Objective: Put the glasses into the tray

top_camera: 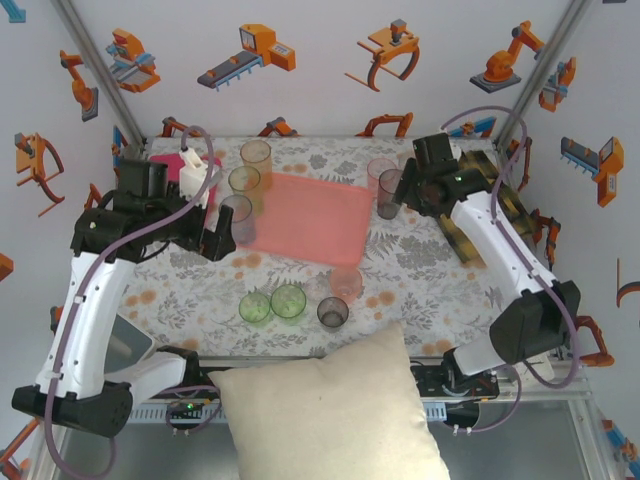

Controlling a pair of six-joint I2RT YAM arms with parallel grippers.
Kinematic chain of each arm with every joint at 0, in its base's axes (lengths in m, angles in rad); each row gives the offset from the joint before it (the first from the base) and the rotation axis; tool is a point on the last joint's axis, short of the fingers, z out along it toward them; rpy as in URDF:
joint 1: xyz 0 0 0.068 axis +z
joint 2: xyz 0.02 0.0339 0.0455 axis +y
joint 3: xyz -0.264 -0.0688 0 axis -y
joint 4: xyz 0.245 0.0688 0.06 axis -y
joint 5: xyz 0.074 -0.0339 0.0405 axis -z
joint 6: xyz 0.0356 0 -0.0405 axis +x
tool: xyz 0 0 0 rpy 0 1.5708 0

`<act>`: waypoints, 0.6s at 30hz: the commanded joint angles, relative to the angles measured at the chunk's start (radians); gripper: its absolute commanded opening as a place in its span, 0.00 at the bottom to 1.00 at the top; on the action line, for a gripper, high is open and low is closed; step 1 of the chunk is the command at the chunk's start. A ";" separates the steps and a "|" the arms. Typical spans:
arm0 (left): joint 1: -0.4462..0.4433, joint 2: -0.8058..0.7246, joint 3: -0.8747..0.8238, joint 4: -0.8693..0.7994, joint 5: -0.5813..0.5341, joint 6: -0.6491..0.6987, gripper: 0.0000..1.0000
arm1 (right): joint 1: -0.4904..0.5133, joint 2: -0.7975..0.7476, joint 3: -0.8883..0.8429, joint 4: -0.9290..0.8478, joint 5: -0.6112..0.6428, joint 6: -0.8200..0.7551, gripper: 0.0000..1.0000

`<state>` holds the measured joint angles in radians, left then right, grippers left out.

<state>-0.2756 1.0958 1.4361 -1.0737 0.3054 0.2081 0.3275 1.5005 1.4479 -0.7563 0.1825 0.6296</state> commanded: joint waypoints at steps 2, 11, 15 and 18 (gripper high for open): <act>-0.007 -0.011 -0.040 0.007 0.060 -0.032 0.97 | -0.017 0.071 0.045 0.094 -0.001 -0.038 0.57; -0.009 -0.004 -0.051 0.054 0.094 -0.096 0.97 | -0.045 0.169 0.045 0.227 -0.003 0.009 0.54; -0.010 -0.013 -0.064 0.050 0.087 -0.094 0.97 | -0.058 0.219 0.088 0.197 0.008 0.015 0.54; -0.009 -0.016 -0.075 0.053 0.086 -0.094 0.97 | -0.068 0.245 0.107 0.195 0.008 0.012 0.53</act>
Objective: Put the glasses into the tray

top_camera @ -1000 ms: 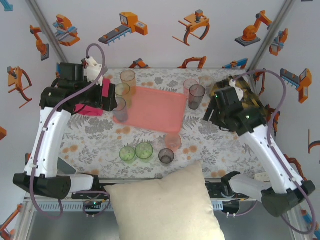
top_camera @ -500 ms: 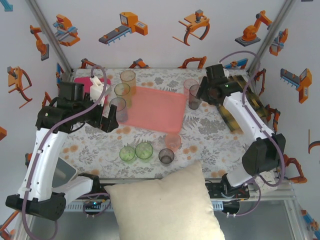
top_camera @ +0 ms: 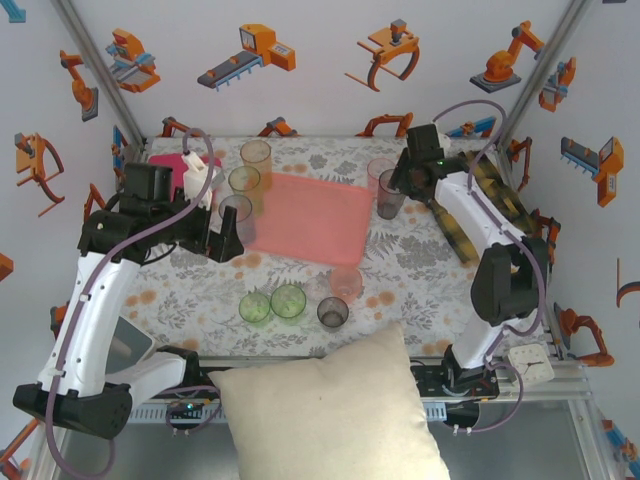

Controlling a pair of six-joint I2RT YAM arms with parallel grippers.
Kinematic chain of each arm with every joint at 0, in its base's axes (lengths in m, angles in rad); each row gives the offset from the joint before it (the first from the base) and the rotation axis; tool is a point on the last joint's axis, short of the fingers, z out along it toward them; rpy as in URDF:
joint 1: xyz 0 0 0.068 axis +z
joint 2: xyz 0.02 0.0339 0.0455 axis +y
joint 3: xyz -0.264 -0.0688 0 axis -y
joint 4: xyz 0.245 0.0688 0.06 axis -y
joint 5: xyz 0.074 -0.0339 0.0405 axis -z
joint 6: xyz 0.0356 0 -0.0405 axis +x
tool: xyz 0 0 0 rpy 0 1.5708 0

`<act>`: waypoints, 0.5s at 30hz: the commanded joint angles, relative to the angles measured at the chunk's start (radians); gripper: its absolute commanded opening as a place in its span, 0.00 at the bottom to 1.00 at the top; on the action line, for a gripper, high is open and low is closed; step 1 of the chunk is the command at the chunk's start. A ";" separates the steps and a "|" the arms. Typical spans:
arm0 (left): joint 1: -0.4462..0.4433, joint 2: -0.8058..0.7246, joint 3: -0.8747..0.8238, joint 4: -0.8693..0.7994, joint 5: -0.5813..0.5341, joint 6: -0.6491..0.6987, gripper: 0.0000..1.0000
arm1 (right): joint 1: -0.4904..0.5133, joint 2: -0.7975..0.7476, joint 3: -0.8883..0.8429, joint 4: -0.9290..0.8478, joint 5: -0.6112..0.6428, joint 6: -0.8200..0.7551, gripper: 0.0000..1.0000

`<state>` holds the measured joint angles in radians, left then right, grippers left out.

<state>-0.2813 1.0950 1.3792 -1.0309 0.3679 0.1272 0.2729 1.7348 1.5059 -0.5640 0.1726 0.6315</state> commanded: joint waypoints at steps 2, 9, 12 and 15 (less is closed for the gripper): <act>-0.004 -0.014 -0.022 0.011 0.024 -0.014 0.97 | -0.020 0.031 0.071 -0.008 0.019 0.009 0.53; -0.004 -0.014 -0.028 0.015 0.026 -0.016 0.97 | -0.040 0.095 0.124 -0.064 0.027 0.004 0.50; -0.004 -0.018 -0.039 0.018 0.031 -0.020 0.97 | -0.044 0.120 0.144 -0.098 0.021 -0.003 0.47; -0.003 -0.023 -0.042 0.020 0.031 -0.020 0.97 | -0.044 0.126 0.142 -0.109 0.027 -0.012 0.45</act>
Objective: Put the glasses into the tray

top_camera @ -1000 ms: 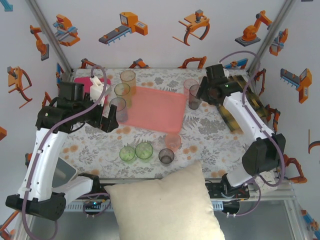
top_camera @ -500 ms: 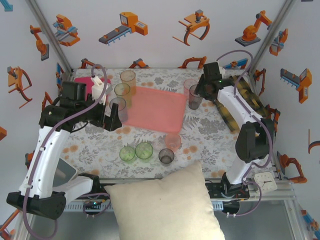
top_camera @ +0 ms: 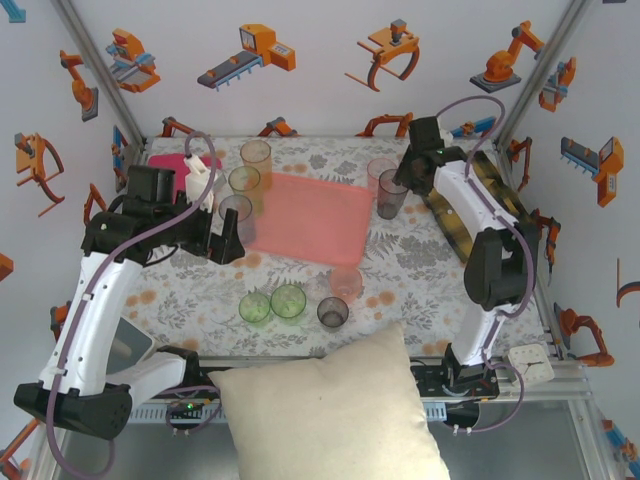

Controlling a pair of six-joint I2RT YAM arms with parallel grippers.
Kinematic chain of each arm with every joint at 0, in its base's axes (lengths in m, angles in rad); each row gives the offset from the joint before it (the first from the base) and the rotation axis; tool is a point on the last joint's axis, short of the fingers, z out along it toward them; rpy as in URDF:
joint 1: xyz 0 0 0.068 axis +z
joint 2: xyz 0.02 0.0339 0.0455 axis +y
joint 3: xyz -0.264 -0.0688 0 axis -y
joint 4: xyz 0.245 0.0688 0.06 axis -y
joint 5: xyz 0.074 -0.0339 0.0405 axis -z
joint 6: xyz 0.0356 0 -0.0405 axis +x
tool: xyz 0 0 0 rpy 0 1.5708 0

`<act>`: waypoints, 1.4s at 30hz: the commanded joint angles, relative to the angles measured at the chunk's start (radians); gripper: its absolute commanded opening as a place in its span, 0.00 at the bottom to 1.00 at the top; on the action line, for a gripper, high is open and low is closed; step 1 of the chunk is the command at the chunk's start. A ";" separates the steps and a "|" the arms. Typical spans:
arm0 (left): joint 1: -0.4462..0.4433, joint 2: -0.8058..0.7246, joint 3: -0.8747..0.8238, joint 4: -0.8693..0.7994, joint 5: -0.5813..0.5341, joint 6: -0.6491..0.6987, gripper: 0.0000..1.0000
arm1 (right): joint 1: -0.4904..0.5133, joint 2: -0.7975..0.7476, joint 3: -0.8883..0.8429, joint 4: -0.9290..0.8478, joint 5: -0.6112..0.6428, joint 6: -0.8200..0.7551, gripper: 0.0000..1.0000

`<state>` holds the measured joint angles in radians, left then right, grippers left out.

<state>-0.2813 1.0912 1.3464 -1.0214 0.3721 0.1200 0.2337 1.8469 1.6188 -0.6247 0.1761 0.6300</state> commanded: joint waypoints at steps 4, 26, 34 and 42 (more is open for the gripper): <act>-0.003 -0.023 -0.010 0.011 0.024 -0.015 0.97 | -0.006 0.021 0.030 -0.061 0.025 -0.021 0.40; -0.002 -0.048 -0.018 0.018 0.011 -0.022 0.97 | -0.007 0.011 -0.017 -0.066 0.004 -0.043 0.18; 0.004 -0.059 -0.017 0.030 0.001 -0.032 0.97 | -0.007 -0.004 -0.026 -0.064 -0.006 -0.056 0.08; 0.011 -0.060 -0.001 0.031 -0.006 -0.037 0.97 | -0.007 -0.046 -0.028 -0.083 -0.015 -0.063 0.03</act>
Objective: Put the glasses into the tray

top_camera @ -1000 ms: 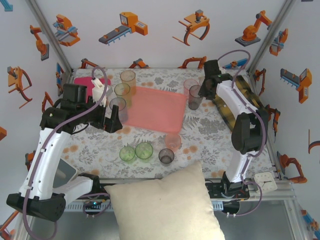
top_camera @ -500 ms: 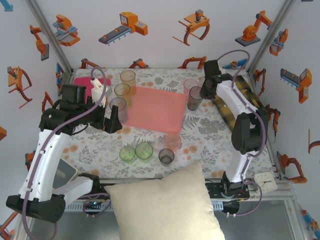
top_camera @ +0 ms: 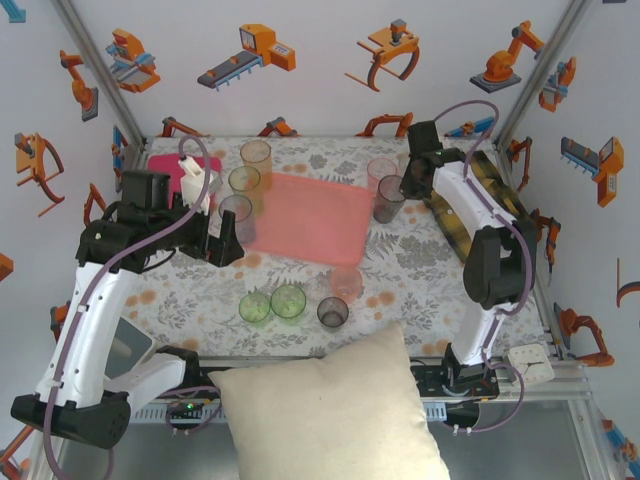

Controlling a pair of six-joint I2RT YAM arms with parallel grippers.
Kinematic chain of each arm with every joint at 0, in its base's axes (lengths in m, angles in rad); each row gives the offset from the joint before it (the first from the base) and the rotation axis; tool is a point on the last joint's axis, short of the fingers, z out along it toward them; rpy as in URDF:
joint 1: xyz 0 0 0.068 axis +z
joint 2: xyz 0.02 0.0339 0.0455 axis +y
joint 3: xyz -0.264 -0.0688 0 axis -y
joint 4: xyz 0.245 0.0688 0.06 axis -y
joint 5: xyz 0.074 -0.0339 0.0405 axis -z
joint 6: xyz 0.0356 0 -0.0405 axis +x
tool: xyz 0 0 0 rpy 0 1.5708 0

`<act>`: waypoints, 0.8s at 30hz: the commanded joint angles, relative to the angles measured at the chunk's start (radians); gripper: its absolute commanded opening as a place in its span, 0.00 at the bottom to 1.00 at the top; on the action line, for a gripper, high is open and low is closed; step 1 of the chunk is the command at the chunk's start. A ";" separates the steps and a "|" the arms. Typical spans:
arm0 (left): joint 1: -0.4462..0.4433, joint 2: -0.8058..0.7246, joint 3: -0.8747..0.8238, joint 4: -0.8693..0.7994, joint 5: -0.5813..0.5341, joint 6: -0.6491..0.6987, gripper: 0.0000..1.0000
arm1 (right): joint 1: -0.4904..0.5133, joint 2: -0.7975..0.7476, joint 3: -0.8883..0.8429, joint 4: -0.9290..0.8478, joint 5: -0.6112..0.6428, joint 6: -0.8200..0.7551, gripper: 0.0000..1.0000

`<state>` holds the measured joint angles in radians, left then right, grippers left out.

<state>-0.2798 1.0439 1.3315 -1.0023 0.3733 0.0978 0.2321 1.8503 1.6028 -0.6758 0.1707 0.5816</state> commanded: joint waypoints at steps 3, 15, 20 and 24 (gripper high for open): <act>0.020 -0.014 0.017 0.019 -0.023 -0.030 0.97 | -0.005 -0.084 -0.016 -0.041 -0.016 -0.021 0.02; 0.080 -0.020 -0.008 0.049 -0.115 -0.058 0.97 | 0.012 -0.210 -0.007 -0.133 -0.025 -0.062 0.00; 0.107 -0.020 -0.038 0.076 -0.206 -0.073 0.97 | 0.079 -0.237 0.039 -0.190 -0.004 -0.081 0.00; 0.138 -0.010 -0.037 0.096 -0.226 -0.095 0.97 | 0.168 -0.233 0.106 -0.222 0.021 -0.079 0.01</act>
<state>-0.1627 1.0374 1.2991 -0.9428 0.1902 0.0360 0.3401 1.6417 1.6360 -0.8646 0.1665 0.5201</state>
